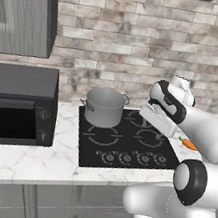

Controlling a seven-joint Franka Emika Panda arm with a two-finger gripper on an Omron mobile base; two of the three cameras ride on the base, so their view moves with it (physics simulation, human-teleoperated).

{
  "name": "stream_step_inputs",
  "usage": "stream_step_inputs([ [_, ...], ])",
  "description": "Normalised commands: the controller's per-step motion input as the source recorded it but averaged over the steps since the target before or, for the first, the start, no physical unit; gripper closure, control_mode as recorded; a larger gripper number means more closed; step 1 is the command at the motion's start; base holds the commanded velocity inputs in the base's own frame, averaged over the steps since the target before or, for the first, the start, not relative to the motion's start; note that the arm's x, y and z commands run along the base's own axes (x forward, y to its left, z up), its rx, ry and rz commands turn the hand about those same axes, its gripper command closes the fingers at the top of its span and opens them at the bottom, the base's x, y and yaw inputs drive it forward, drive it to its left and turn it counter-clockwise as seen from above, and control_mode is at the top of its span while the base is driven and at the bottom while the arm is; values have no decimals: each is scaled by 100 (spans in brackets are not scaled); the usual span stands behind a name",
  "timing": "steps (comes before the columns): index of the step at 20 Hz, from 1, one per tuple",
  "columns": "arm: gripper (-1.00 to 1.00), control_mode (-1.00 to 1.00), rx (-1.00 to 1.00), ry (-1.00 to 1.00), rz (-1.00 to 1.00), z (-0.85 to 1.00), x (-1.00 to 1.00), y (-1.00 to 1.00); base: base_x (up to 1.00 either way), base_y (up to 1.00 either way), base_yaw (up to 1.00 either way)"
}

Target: Turn on the burner for the pot on the stove. Wait thirty seconds for the pot to heat up. Then add the carrot to the pot.

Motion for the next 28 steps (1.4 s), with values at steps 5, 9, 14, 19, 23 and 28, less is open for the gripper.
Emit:
stream_step_inputs([
  [5, -100, -100, 0, 0, 0, 0, 0, 0, 0, 0, 0],
  [9, -100, -100, 0, 0, 0, 0, 0, 0, 0, 0, 0],
  [14, -100, -100, 0, 0, 0, 0, 0, 0, 0, 0, 0],
  [19, -100, -100, 0, 0, 0, 0, 0, 0, 0, 0, 0],
  [23, -100, -100, 0, 0, 0, 0, 0, 0, 0, 0, 0],
  [28, -100, -100, 0, 0, 0, 0, 0, 0, 0, 0, 0],
])
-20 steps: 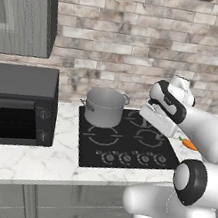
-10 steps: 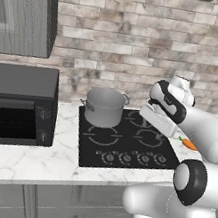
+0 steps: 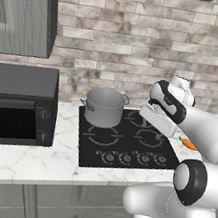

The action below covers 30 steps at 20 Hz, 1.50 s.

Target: Turn on the burner for the pot on the stove. Wait thirty seconds for the pot to heat up. Then add the carrot to the pot.

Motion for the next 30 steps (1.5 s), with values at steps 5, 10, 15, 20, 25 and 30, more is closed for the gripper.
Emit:
stream_step_inputs([
  [5, -100, -100, 0, 0, 0, 0, 0, 0, 0, 0, 0],
  [10, -100, -100, 0, 0, 0, 0, 0, 0, 0, 0, 0],
  [15, -100, -100, 0, 0, 0, 0, 0, 0, 0, 0, 0],
  [20, -100, -100, 0, 0, 0, 0, 0, 0, 0, 0, 0],
  [25, -100, -100, 0, 0, 0, 0, 0, 0, 0, 0, 0],
  [30, -100, -100, 0, 0, 0, 0, 0, 0, 0, 0, 0],
])
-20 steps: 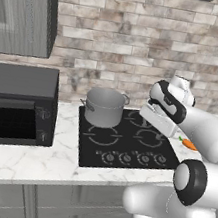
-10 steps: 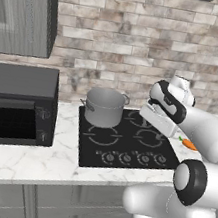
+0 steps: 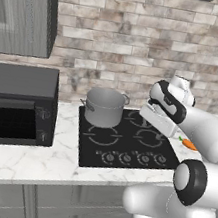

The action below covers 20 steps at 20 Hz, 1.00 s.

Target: Turn on the burner for the pot on the stove. Wait thirty seconds for the pot to heat up. Then add the carrot to the pot.

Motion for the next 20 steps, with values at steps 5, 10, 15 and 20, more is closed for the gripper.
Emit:
stream_step_inputs([
  [5, -100, -100, 0, 0, 0, 0, 0, 0, 0, 0, 0],
  [10, -100, -100, 0, 0, 0, 0, 0, 0, 0, 0, 0],
  [15, -100, -100, 0, 0, 0, 0, 0, 0, 0, 0, 0],
  [20, -100, -100, 0, 0, 0, 0, 0, 0, 0, 0, 0],
])
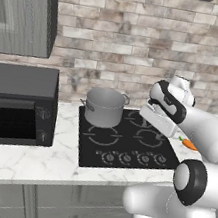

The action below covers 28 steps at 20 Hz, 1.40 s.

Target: Turn on the burner for the pot on the stove. Wait thirty seconds for the pot to heat up. Then add the carrot to the pot.

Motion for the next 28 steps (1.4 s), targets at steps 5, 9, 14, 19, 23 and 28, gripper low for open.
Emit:
stream_step_inputs([
  [5, -100, -100, 0, 0, 0, 0, 0, 0, 0, 0, 0],
  [9, -100, -100, 0, 0, 0, 0, 0, 0, 0, 0, 0],
  [14, -100, -100, 0, 0, 0, 0, 0, 0, 0, 0, 0],
  [19, -100, -100, 0, 0, 0, 0, 0, 0, 0, 0, 0],
  [23, -100, -100, 0, 0, 0, 0, 0, 0, 0, 0, 0],
  [28, -100, -100, 0, 0, 0, 0, 0, 0, 0, 0, 0],
])
